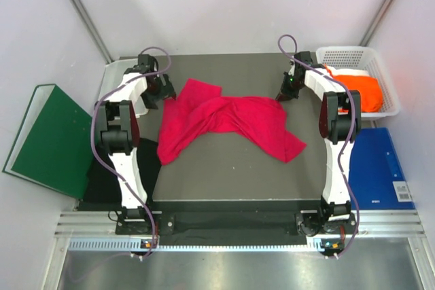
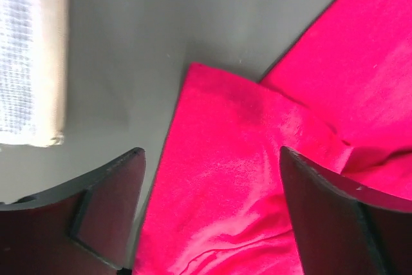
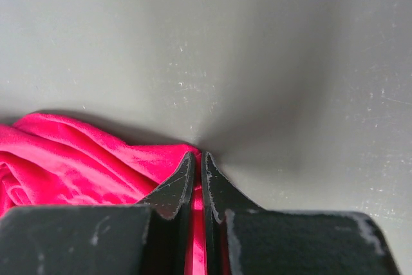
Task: Fold and stack the t-shirts
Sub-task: Flatten out the tshirt
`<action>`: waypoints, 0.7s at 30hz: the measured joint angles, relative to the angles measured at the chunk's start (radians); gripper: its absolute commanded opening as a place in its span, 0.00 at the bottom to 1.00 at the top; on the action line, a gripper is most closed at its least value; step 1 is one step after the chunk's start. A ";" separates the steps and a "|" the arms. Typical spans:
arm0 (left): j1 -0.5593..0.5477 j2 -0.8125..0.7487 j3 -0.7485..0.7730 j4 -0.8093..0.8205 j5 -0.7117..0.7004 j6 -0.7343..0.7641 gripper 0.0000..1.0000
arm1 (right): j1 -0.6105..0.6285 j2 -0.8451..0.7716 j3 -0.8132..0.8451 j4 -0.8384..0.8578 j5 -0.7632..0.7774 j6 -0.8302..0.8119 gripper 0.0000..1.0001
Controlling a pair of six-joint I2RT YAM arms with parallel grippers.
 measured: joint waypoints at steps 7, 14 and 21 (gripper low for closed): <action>-0.010 0.052 -0.009 0.003 0.034 -0.003 0.60 | 0.000 0.000 0.000 0.000 0.001 0.000 0.00; -0.009 0.071 -0.008 0.004 0.036 -0.007 0.00 | 0.000 0.000 0.000 -0.001 0.001 0.009 0.00; -0.011 0.068 0.004 -0.006 -0.006 -0.003 0.00 | 0.000 -0.021 -0.028 -0.006 0.009 0.010 0.00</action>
